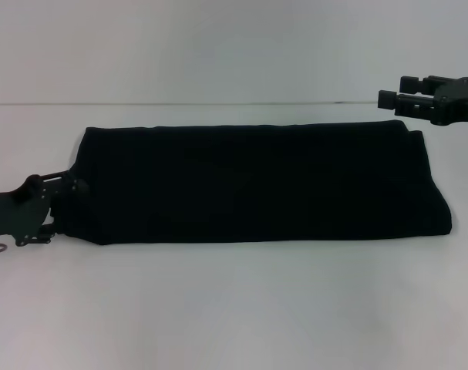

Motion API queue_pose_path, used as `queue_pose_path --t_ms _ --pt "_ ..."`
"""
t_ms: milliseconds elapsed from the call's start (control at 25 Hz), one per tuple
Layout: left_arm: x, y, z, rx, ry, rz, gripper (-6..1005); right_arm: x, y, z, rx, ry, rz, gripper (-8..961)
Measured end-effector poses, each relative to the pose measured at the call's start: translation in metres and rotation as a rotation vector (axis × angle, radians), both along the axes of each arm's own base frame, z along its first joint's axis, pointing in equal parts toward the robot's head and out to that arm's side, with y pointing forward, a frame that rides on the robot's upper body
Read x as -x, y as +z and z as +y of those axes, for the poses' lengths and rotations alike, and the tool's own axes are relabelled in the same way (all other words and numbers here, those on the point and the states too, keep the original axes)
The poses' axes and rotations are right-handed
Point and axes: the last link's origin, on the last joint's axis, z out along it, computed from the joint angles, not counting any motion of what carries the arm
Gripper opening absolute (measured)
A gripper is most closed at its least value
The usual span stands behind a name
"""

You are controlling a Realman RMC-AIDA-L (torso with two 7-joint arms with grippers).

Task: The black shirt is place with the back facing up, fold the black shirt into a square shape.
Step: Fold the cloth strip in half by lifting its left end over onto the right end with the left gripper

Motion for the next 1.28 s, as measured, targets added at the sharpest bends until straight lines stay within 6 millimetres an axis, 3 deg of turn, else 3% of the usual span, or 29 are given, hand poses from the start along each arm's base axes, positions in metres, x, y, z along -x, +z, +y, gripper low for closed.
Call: queue_pose_path --t_ms 720,960,1280 --pt "0.0016 0.0032 0.0009 0.051 -0.069 0.106 856 0.0003 -0.0001 -0.0003 0.001 0.002 0.001 709" --pt "0.0018 0.0013 0.0014 0.076 -0.088 0.143 654 0.0006 -0.0001 0.0001 0.000 0.003 0.001 709" --pt "0.0028 0.0017 0.0043 0.081 -0.121 0.195 308 0.0014 -0.0013 -0.0001 0.002 0.004 0.004 710"
